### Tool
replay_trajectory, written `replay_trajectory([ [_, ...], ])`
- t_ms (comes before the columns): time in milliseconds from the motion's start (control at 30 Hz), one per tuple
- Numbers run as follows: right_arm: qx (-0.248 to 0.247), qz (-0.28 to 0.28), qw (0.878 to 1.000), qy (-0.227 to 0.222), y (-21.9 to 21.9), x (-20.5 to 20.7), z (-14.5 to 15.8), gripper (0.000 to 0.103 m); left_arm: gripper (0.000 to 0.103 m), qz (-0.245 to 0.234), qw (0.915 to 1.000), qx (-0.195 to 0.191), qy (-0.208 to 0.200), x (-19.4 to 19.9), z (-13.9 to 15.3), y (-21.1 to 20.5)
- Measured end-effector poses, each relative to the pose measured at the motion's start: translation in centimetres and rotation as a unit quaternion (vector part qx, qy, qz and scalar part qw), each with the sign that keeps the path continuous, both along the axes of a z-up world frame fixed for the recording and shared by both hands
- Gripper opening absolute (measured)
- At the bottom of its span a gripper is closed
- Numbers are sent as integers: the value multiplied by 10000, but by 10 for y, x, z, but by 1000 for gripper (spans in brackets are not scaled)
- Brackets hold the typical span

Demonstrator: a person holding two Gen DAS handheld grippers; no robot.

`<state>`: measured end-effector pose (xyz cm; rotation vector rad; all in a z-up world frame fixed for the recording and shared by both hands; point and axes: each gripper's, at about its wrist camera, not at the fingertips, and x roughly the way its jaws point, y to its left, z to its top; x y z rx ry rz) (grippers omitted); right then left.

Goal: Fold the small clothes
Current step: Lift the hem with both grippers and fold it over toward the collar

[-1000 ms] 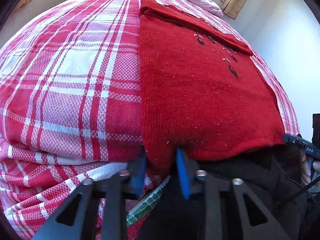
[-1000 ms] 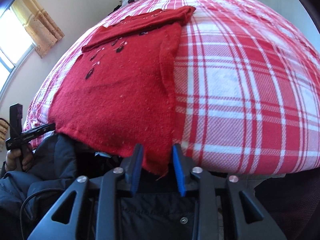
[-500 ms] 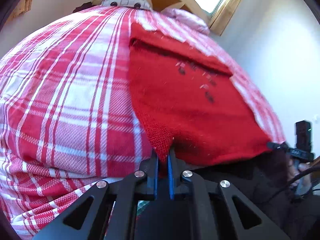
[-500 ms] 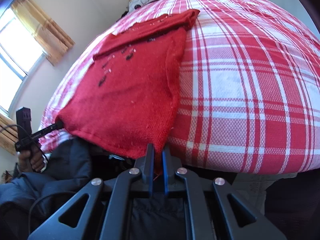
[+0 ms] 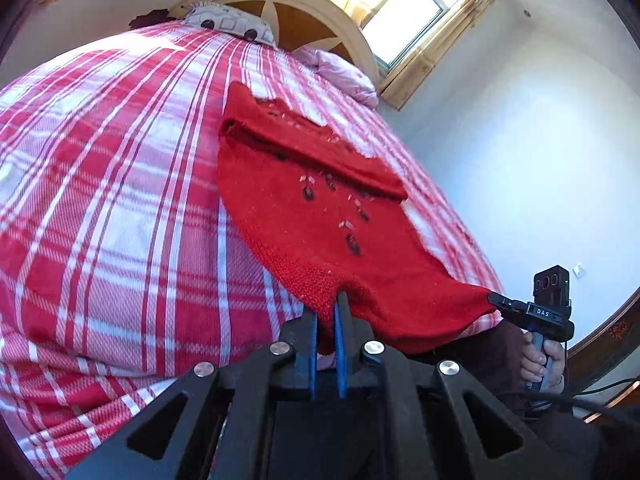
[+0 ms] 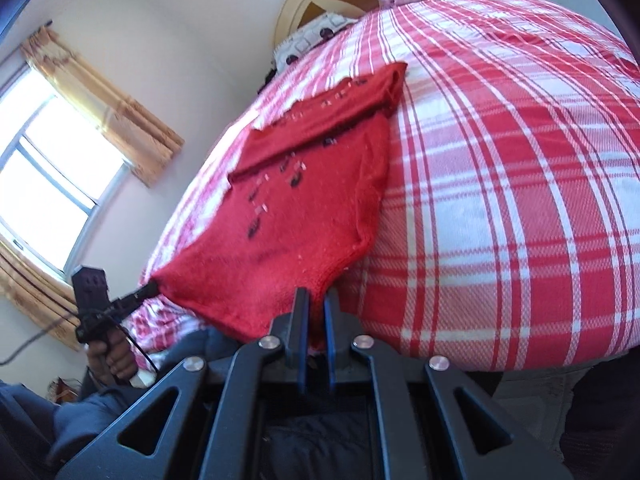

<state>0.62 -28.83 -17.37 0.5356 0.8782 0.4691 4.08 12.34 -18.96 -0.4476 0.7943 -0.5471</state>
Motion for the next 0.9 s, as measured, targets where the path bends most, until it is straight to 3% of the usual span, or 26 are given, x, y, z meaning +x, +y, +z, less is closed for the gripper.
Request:
replay_trajectory([
  [233, 155, -170, 9993, -306, -12, 19, 27, 10, 6, -46, 9996, -77, -252, 22, 20, 2],
  [500, 146, -398, 9976, -544, -24, 60, 54, 10, 6, 73, 9987, -230, -454, 73, 43, 1],
  [900, 246, -543, 9961, -652, -28, 143, 84, 10, 6, 265, 9981, -411, -378, 153, 61, 7],
])
